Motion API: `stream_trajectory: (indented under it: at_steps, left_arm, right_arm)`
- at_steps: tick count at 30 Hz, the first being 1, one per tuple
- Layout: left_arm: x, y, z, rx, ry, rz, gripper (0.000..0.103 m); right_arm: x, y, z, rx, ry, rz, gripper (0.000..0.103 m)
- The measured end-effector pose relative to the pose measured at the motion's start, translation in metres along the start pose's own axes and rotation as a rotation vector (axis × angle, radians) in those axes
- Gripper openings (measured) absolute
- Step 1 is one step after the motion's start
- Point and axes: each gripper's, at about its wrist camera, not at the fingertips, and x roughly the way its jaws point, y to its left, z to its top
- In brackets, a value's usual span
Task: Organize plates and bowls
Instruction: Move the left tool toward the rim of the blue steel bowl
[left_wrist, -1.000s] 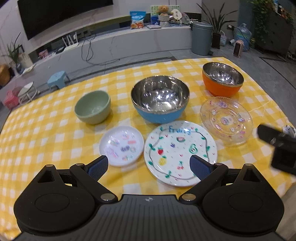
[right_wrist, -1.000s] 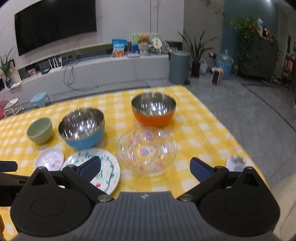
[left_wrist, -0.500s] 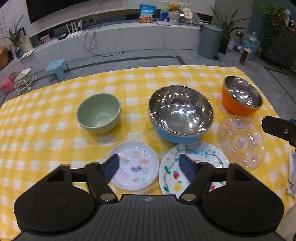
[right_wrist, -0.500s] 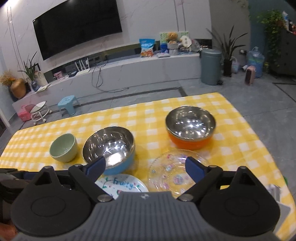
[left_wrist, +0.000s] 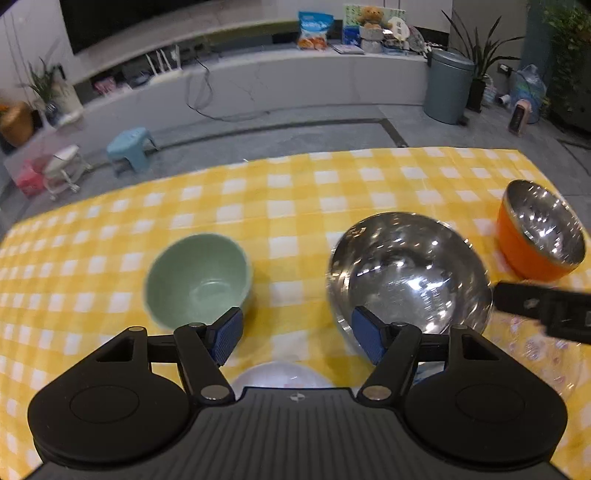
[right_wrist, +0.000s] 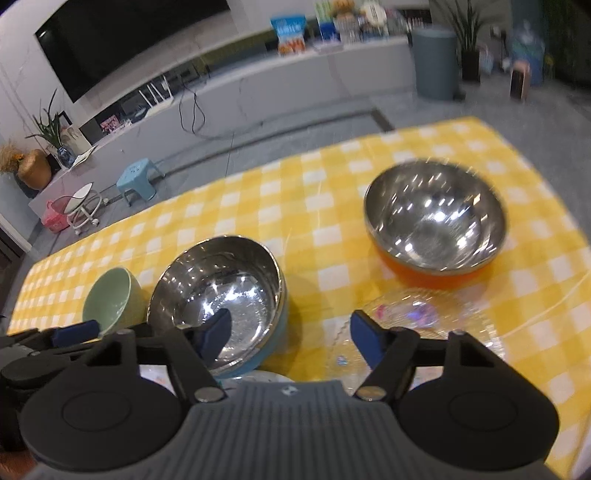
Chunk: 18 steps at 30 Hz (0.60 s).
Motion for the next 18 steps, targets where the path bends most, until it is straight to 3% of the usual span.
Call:
stream_trajectory:
  at_steps: [5,18]
  left_arm:
    - [0.007,-0.003,0.008,-0.01,-0.009,0.0,0.079]
    - [0.037,-0.009,0.017,0.003,0.07,-0.036,0.07]
  right_arm:
    - [0.021,-0.002,0.008,0.056,0.023,0.01,0.058]
    - [0.051,0.004,0.02,0.049,0.09,-0.013,0.051]
